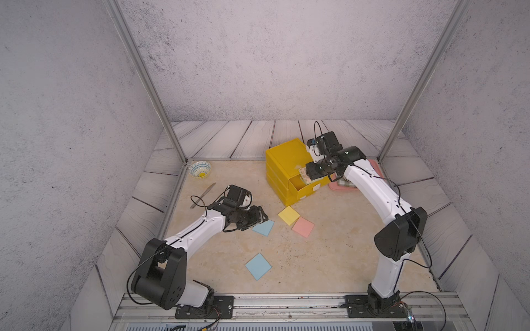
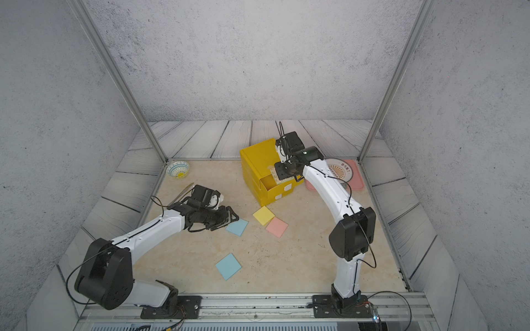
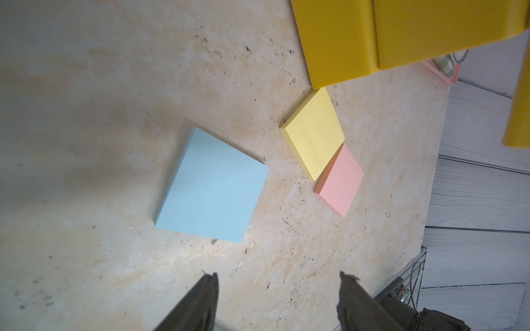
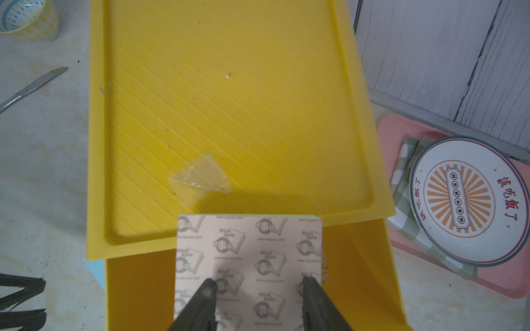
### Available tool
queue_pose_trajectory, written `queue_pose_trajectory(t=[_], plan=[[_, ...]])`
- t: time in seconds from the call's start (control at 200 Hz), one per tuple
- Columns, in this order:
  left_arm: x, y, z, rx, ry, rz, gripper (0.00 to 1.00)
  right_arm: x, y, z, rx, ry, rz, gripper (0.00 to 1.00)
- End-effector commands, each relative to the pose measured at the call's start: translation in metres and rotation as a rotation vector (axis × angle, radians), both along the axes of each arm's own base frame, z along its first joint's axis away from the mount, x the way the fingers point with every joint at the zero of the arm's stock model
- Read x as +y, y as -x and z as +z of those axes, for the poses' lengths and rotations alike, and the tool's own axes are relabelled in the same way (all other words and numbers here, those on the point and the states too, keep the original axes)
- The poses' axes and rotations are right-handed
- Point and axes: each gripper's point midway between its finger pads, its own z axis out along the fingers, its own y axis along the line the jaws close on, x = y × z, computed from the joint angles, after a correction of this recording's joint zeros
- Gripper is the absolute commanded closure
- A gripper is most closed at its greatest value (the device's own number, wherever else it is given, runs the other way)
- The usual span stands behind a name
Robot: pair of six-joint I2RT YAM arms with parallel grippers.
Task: Please put the sticky notes in the drawer by color
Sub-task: Place the sticky notes in the drawer.
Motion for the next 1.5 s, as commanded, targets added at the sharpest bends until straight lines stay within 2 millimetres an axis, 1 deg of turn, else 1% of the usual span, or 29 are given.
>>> queue_pose_trajectory(t=[0.0, 0.11, 0.21, 0.28, 0.41, 0.49, 0.565, 0.701, 0.761, 0.821, 0.876, 0.956, 1.066, 1.101, 1.166, 1.176, 1.216, 1.236, 1.241, 1.246, 1.251, 1.266, 1.326, 1.431, 1.496], plan=[[0.0, -0.002, 0.004, -0.014, 0.002, -0.005, 0.3, -0.016, -0.004, -0.031, 0.074, 0.058, -0.022, 0.49], [-0.003, -0.002, 0.003, -0.007, 0.014, -0.009, 0.3, -0.013, -0.004, -0.036, 0.081, 0.046, -0.011, 0.49], [-0.002, -0.002, 0.001, -0.007, 0.008, -0.008, 0.3, -0.012, 0.002, -0.029, 0.073, 0.014, -0.007, 0.5], [-0.003, -0.002, 0.001, -0.003, 0.011, -0.009, 0.3, -0.014, 0.011, -0.025, 0.074, 0.005, -0.007, 0.5], [-0.003, -0.004, 0.002, -0.008, 0.012, -0.007, 0.3, -0.022, 0.028, -0.024, 0.09, 0.013, -0.006, 0.5], [-0.005, -0.005, 0.004, -0.012, 0.018, -0.009, 0.3, -0.029, 0.034, -0.024, 0.084, 0.034, -0.018, 0.5], [-0.007, -0.006, 0.003, -0.007, 0.021, -0.01, 0.3, -0.032, 0.037, -0.024, 0.081, 0.042, -0.017, 0.5], [-0.01, -0.012, 0.01, -0.018, 0.029, -0.013, 0.29, -0.033, 0.038, -0.02, 0.074, 0.043, -0.018, 0.5], [-0.013, -0.018, 0.018, -0.028, 0.031, -0.02, 0.29, -0.033, 0.039, -0.021, 0.079, 0.04, -0.017, 0.5], [-0.017, -0.027, 0.028, -0.045, 0.028, -0.024, 0.29, -0.033, 0.04, -0.025, 0.091, 0.045, -0.016, 0.5], [-0.02, -0.04, 0.041, -0.067, 0.027, -0.022, 0.29, -0.034, 0.042, -0.029, 0.108, 0.055, -0.014, 0.49], [-0.028, -0.065, 0.075, -0.129, 0.022, -0.032, 0.29, -0.036, 0.041, -0.033, 0.116, 0.069, -0.02, 0.49], [-0.04, -0.111, 0.126, -0.249, 0.016, -0.014, 0.29, -0.031, 0.034, -0.034, 0.115, 0.064, -0.015, 0.49], [-0.044, -0.125, 0.137, -0.274, 0.02, -0.011, 0.29, -0.031, 0.031, -0.035, 0.118, 0.065, -0.016, 0.49], [-0.054, -0.144, 0.153, -0.294, 0.023, -0.021, 0.29, -0.029, 0.028, -0.036, 0.127, 0.072, -0.012, 0.49], [-0.055, -0.147, 0.152, -0.29, 0.021, -0.023, 0.29, -0.028, 0.027, -0.036, 0.129, 0.073, -0.011, 0.49], [-0.062, -0.157, 0.16, -0.292, 0.035, -0.029, 0.29, -0.027, 0.025, -0.036, 0.132, 0.075, -0.01, 0.49], [-0.066, -0.161, 0.16, -0.285, 0.041, -0.034, 0.29, -0.027, 0.024, -0.036, 0.131, 0.075, -0.01, 0.49], [-0.068, -0.164, 0.165, -0.298, 0.048, -0.034, 0.29, -0.027, 0.023, -0.037, 0.132, 0.074, -0.01, 0.49], [-0.068, -0.163, 0.161, -0.286, 0.044, -0.037, 0.29, -0.026, 0.023, -0.037, 0.132, 0.074, -0.009, 0.49], [-0.07, -0.166, 0.166, -0.297, 0.051, -0.037, 0.29, -0.026, 0.023, -0.037, 0.132, 0.073, -0.008, 0.49], [-0.073, -0.168, 0.166, -0.295, 0.058, -0.043, 0.28, -0.025, 0.022, -0.036, 0.128, 0.072, -0.007, 0.49], [-0.086, -0.18, 0.163, -0.289, 0.06, -0.065, 0.28, -0.024, 0.019, -0.035, 0.125, 0.069, -0.007, 0.49], [-0.102, -0.196, 0.139, -0.236, 0.054, -0.089, 0.29, -0.022, 0.016, -0.036, 0.125, 0.069, -0.003, 0.49], [-0.109, -0.204, 0.122, -0.208, 0.048, -0.097, 0.29, -0.023, 0.014, -0.038, 0.126, 0.079, -0.004, 0.49]])
